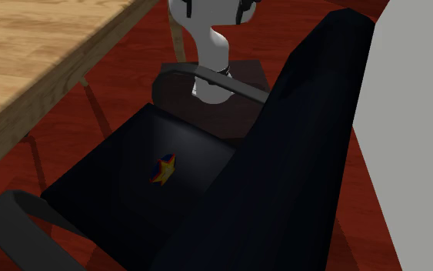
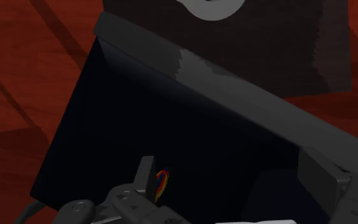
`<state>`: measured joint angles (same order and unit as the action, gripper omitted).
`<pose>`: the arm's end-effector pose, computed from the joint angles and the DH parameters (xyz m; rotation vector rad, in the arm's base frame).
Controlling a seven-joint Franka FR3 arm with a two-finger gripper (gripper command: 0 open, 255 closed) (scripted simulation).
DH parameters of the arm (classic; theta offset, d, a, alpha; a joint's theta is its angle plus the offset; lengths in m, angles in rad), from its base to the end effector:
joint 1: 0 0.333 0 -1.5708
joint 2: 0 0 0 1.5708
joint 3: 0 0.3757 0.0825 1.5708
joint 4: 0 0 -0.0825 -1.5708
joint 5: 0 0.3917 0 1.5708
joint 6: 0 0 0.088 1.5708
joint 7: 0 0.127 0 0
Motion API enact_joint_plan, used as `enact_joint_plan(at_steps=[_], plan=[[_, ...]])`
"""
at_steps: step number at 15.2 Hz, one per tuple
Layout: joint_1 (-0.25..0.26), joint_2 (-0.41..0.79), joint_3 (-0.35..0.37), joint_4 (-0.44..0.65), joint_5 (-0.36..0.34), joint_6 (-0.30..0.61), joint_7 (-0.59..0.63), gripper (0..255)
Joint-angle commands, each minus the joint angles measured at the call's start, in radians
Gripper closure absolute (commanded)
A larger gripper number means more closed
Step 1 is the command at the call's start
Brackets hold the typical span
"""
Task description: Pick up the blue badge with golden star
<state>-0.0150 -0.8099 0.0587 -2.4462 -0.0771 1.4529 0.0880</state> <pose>0.2446 0.0057 0.5680 2.9984 -0.1026 -0.2667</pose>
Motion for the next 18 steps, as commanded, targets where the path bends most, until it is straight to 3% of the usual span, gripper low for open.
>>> enact_joint_plan(at_steps=[1, 10, 18], plan=[[0.0, 0.0, 0.0, 0.0, 0.0, 0.0, 0.0, 0], [-0.085, 0.2, -0.084, -0.108, -0.01, 0.33, 0.063, 0], [-0.147, 0.461, -0.163, -0.115, 0.006, 0.618, 0.096, 0]])
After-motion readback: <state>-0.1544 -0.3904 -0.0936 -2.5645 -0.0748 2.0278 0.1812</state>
